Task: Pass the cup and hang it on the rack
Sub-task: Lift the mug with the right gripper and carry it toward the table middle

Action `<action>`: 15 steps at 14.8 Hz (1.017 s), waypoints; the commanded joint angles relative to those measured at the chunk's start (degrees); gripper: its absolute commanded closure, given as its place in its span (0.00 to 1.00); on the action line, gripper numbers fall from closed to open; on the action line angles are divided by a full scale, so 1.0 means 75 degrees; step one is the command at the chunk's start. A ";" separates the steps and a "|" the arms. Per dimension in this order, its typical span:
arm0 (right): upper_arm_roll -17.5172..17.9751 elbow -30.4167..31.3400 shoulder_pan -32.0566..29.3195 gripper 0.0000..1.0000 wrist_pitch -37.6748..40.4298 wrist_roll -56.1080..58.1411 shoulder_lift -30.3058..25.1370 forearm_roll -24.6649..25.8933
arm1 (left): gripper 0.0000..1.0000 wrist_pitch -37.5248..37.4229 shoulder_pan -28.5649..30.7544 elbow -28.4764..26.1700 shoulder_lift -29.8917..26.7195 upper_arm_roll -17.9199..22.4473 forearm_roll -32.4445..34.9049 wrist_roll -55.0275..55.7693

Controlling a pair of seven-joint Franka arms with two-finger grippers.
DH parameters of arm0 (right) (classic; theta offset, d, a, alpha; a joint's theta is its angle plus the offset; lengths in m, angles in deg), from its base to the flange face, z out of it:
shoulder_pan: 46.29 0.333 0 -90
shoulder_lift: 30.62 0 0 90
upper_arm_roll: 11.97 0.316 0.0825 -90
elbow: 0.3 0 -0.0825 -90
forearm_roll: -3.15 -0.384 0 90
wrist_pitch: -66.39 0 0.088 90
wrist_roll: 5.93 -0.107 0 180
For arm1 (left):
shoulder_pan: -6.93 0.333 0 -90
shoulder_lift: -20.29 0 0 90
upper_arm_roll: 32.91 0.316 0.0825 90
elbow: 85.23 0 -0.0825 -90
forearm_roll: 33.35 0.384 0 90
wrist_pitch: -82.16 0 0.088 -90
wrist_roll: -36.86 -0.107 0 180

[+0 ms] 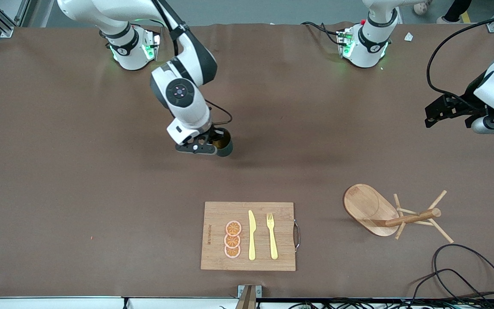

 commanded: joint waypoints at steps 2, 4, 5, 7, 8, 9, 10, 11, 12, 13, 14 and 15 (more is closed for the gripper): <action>-0.0099 -0.1070 0.0482 1.00 0.0072 -0.1117 0.0905 -0.0159 | 0.00 -0.0009 0.0035 0.0014 -0.0078 -0.0023 -0.0079 0.0081; -0.0099 -0.1247 0.0657 1.00 0.0037 -0.1574 0.1129 -0.0159 | 0.00 -0.0009 0.0035 0.0014 -0.0078 -0.0011 -0.0056 0.0081; -0.0099 -0.1328 0.0705 1.00 0.0025 -0.1913 0.1223 -0.0171 | 0.00 -0.0009 0.0035 0.0014 -0.0078 -0.0011 -0.0055 0.0081; -0.0099 -0.1492 0.0880 1.00 0.0001 -0.2372 0.1375 -0.0171 | 0.00 -0.0009 0.0035 0.0026 -0.0101 0.0012 -0.0032 0.0081; -0.0099 -0.1505 0.0985 1.00 0.0001 -0.2408 0.1422 -0.0160 | 0.00 -0.0009 0.0047 0.0026 -0.0101 0.0036 -0.0032 0.0081; -0.0099 -0.1505 0.1044 1.00 -0.0022 -0.2466 0.1434 -0.0159 | 0.00 -0.0009 0.0047 0.0026 -0.0101 0.0048 -0.0020 0.0081; -0.0099 -0.1505 0.1103 1.00 -0.0034 -0.2490 0.1469 -0.0159 | 0.00 -0.0009 0.0047 0.0026 -0.0078 0.0059 -0.0009 0.0081; -0.0099 -0.1505 0.1150 1.00 -0.0080 -0.2502 0.1470 -0.0159 | 0.00 -0.0009 0.0047 0.0026 -0.0066 0.0059 0.0003 0.0081; -0.0099 -0.1505 0.1150 0.99 -0.0255 -0.2607 0.1470 -0.0171 | 0.00 -0.0009 0.0059 0.0026 -0.0043 0.0071 0.0015 0.0081; -0.0099 -0.1493 0.1162 0.99 -0.0384 -0.2770 0.1493 -0.0160 | 0.00 -0.0009 0.0059 0.0014 -0.0019 0.0083 0.0015 0.0092; -0.0099 -0.1505 0.1197 0.99 -0.0420 -0.2818 0.1563 -0.0159 | 0.00 -0.0009 0.0059 0.0014 -0.0019 0.0083 0.0026 0.0092; -0.0099 -0.1505 0.1255 0.98 -0.0432 -0.2819 0.1621 -0.0148 | 0.00 -0.0009 0.0082 0.0014 -0.0019 0.0094 0.0038 0.0092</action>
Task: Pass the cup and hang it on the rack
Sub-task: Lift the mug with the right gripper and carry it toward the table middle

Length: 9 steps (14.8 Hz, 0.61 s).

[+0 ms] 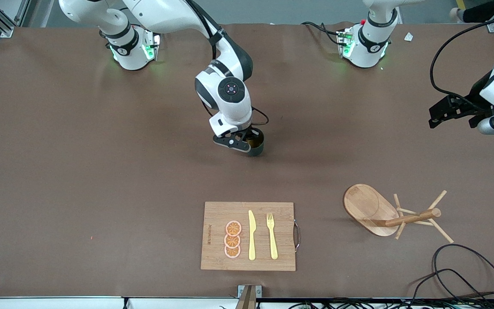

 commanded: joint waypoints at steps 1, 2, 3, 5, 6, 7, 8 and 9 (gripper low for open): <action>-0.0106 -0.0108 0.0190 0.98 -0.0127 -0.0151 0.0187 -0.0133 | 0.00 -0.0013 0.0185 -0.0009 -0.0028 -0.0007 0.0038 0.0073; -0.0106 -0.0108 0.0190 0.96 -0.0128 -0.0151 0.0210 -0.0075 | 0.00 -0.0025 0.0221 -0.0021 -0.0040 -0.0019 0.0038 0.0062; -0.0106 -0.0108 0.0190 0.95 -0.0116 -0.0128 0.0222 -0.0063 | 0.00 -0.0037 0.0222 -0.0032 -0.0040 -0.0019 0.0038 0.0061; -0.0106 -0.0108 0.0190 0.92 -0.0104 -0.0105 0.0222 -0.0051 | 0.00 -0.0072 0.0222 -0.0021 -0.0063 -0.0030 0.0038 0.0050; -0.0106 -0.0096 0.0190 0.85 -0.0104 -0.0105 0.0222 -0.0051 | 0.00 -0.0095 0.0222 -0.0021 -0.0075 -0.0054 0.0038 0.0050; -0.0106 -0.0096 0.0179 0.57 -0.0081 -0.0128 0.0222 -0.0051 | 0.00 -0.0095 0.0222 -0.0021 -0.0086 -0.0077 0.0038 0.0050; -0.0106 -0.0096 0.0167 0.12 -0.0081 -0.0128 0.0222 -0.0051 | 0.00 -0.0107 0.0210 -0.0021 -0.0087 -0.0089 0.0038 0.0050; -0.0106 -0.0096 0.0167 0.00 -0.0081 -0.0128 0.0210 -0.0051 | 0.00 -0.0107 0.0187 -0.0021 -0.0087 -0.0101 0.0038 0.0050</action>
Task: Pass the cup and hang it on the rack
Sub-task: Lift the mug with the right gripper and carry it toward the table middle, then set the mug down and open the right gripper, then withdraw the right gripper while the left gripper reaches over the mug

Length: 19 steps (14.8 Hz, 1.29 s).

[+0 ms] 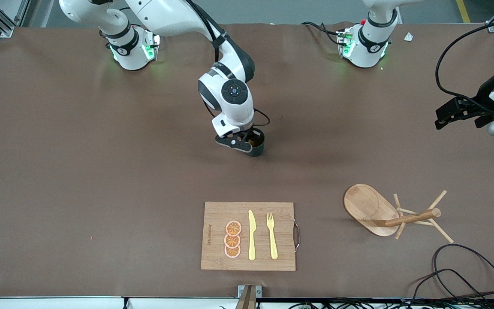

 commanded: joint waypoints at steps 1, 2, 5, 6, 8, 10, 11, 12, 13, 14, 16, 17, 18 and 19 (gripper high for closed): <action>-0.0079 -0.0093 0.0039 0.00 0.0047 -0.0048 -0.0004 -0.0051 | 0.00 -0.0084 -0.0013 0.0000 -0.0081 -0.0062 0.0036 0.0038; -0.0090 -0.0093 0.0016 0.00 0.0048 0.0046 -0.0039 -0.0051 | 0.00 -0.0083 -0.0013 0.0000 -0.0081 -0.0074 0.0036 0.0027; -0.0091 -0.0140 -0.0264 0.00 0.0771 0.0501 -0.0623 -0.0109 | 0.00 -0.0095 -0.0048 -0.0012 -0.0116 -0.0261 0.0036 0.0061; -0.0090 -0.0140 -0.0440 0.00 0.1111 0.0794 -0.0858 -0.0133 | 0.00 -0.0107 -0.0048 -0.0012 -0.0174 -0.0343 0.0036 0.0062; -0.0090 -0.0129 -0.0954 0.00 0.1860 0.1775 -0.1408 -0.0157 | 0.00 -0.0107 -0.0083 0.0000 -0.0152 -0.0553 0.0036 0.0201; -0.0090 -0.0094 -0.1657 0.00 0.2727 0.3121 -0.1889 -0.0157 | 0.00 -0.0107 -0.0106 -0.0012 -0.0093 -0.0916 0.0047 0.0692; -0.0102 -0.0070 -0.2078 0.00 0.3126 0.3975 -0.2123 -0.0145 | 0.00 -0.0107 -0.0153 -0.0012 -0.0012 -0.1080 0.0059 0.0996; -0.0102 -0.0070 -0.2604 0.00 0.3617 0.4993 -0.2323 -0.0145 | 0.00 -0.0095 -0.0281 -0.0012 0.0082 -0.1268 0.0140 0.1336; -0.0114 -0.0070 -0.3085 0.00 0.3947 0.5816 -0.2499 -0.0122 | 0.00 -0.0107 -0.0491 -0.0035 0.0153 -0.1386 0.0489 0.1722; -0.0114 -0.0070 -0.3566 0.00 0.4240 0.6497 -0.2628 -0.0075 | 0.00 -0.0107 -0.0830 -0.0047 0.0234 -0.1503 0.0922 0.2120; -0.0126 -0.0081 -0.4434 0.00 0.4616 0.7356 -0.2863 -0.0005 | 0.00 -0.0095 -0.1719 0.0011 0.0643 -0.1527 0.1359 0.3359; -0.0126 -0.0116 -0.4821 0.00 0.4769 0.7521 -0.2957 0.0158 | 0.00 -0.0084 -0.2072 0.0035 0.0866 -0.1527 0.1453 0.4120; -0.0114 -0.0128 -0.5091 0.00 0.4933 0.7674 -0.3051 0.0450 | 0.00 -0.0037 -0.2389 0.0081 0.1100 -0.1527 0.1605 0.4801; -0.0114 -0.0140 -0.5349 0.00 0.5039 0.7873 -0.3133 0.0731 | 0.00 -0.0025 -0.2740 0.0233 0.1358 -0.1527 0.1792 0.5318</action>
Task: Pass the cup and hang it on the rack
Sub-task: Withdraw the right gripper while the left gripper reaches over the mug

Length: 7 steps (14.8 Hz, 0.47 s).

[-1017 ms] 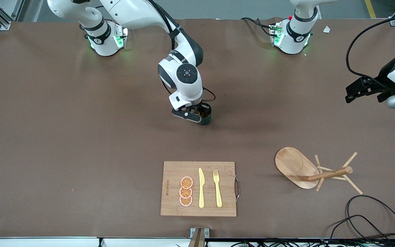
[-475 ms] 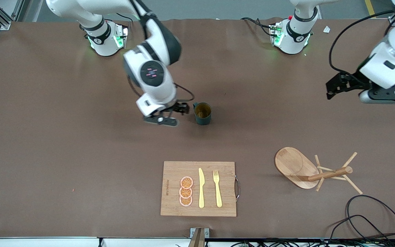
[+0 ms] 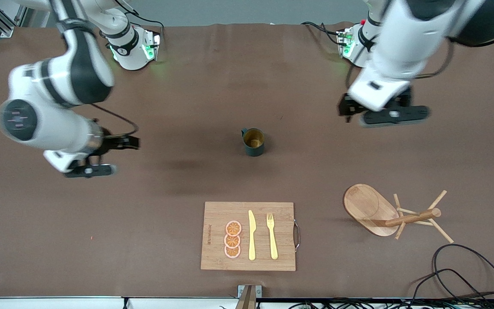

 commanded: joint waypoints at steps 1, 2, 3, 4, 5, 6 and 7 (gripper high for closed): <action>0.0214 0.0249 -0.0701 0.00 0.0219 0.0482 -0.0446 0.0559 | 0.00 -0.0006 -0.0920 0.0489 0.0821 0.0000 0.0612 0.1385; 0.0214 0.0156 -0.0993 0.00 0.0301 0.0728 -0.0458 0.0572 | 0.00 -0.0006 -0.1435 0.0572 0.1114 0.0000 0.0823 0.2086; 0.0214 -0.0042 -0.1263 0.00 0.0499 0.1020 -0.0446 0.0584 | 0.00 0.0006 -0.1811 0.0654 0.1384 0.0000 0.0941 0.2963; 0.0203 -0.0230 -0.1509 0.00 0.0722 0.1267 -0.0435 0.0584 | 0.00 0.0099 -0.2105 0.0712 0.1676 0.0000 0.1035 0.3749; 0.0214 -0.0371 -0.1732 0.00 0.0886 0.1339 -0.0446 0.0572 | 0.00 0.0308 -0.2549 0.0794 0.1946 0.0000 0.1175 0.4418; 0.0214 -0.0535 -0.1862 0.00 0.1027 0.1363 -0.0446 0.0596 | 0.00 0.0438 -0.2982 0.0818 0.2181 0.0046 0.1386 0.4982; 0.0203 -0.0652 -0.1887 0.00 0.1110 0.1351 -0.0446 0.0665 | 0.00 0.0556 -0.3277 0.0853 0.2438 0.0047 0.1643 0.5626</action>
